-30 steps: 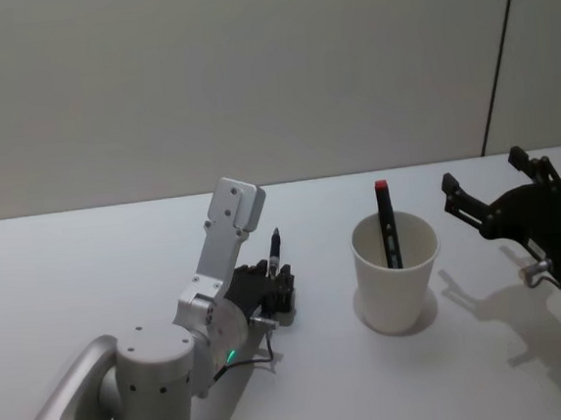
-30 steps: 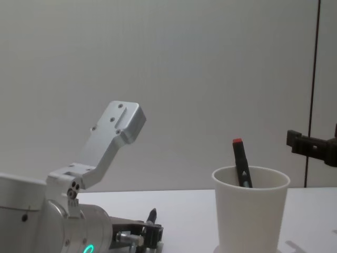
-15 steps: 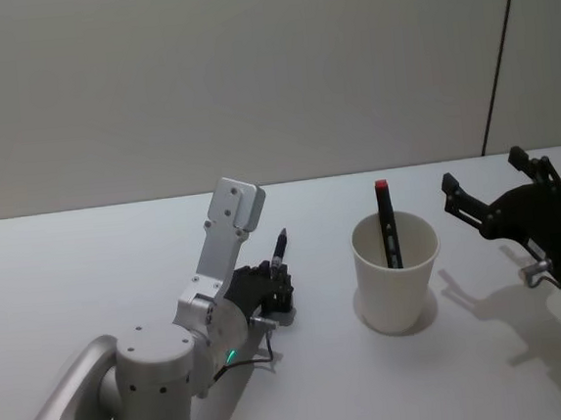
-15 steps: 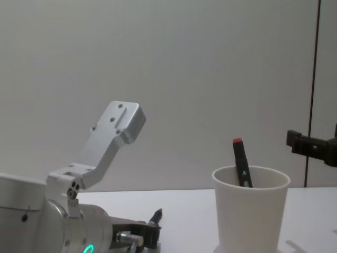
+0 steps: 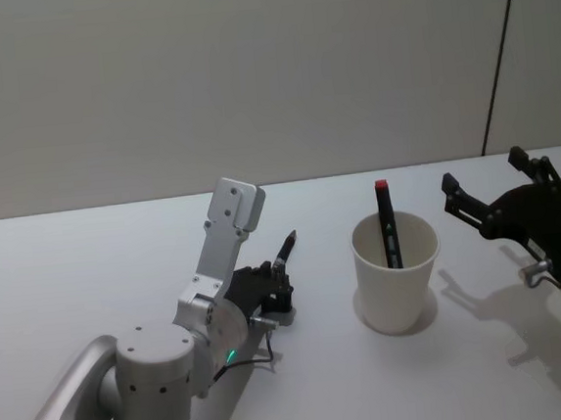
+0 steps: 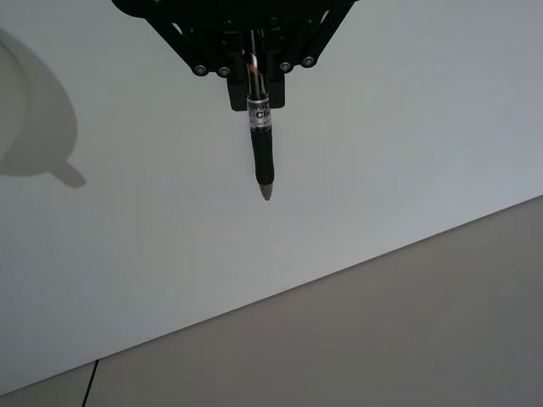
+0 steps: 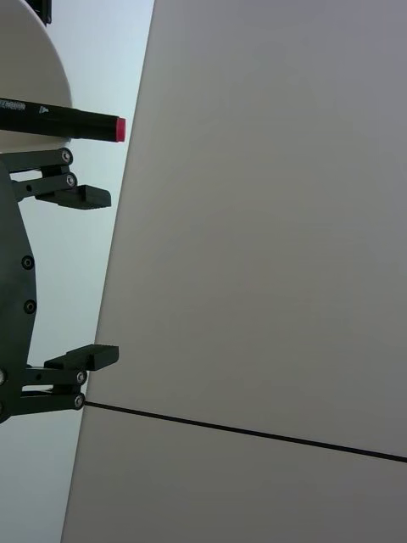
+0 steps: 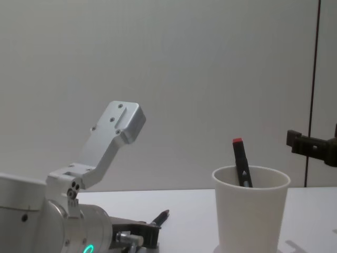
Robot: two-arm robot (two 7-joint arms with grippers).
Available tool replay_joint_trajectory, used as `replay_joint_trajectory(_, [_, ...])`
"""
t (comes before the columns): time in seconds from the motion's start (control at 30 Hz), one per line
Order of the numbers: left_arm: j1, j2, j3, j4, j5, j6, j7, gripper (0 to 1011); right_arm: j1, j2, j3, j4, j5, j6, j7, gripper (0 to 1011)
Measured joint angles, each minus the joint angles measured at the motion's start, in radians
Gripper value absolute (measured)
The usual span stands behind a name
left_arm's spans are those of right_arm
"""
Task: Place the pen into the pen holder.
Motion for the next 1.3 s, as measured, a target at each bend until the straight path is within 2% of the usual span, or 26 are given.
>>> replay_joint_trajectory(0.63, [0.003, 0.001, -0.002, -0.002, -0.003, -0.007, -0.001, 141, 0.000, 0.000, 0.000, 0.000, 0.000, 0.000, 0.000, 1001])
replay_joint_trajectory(0.93, [0.016, 0.011, -0.015, -0.028, -0.032, -0.058, 0.000, 141, 0.000, 0.000, 0.000, 0.000, 0.000, 0.000, 0.000, 1001])
replay_joint_trajectory(1.3, [0.023, 0.028, -0.044, -0.116, -0.061, -0.145, 0.009, 141, 0.000, 0.000, 0.000, 0.000, 0.000, 0.000, 0.000, 1002])
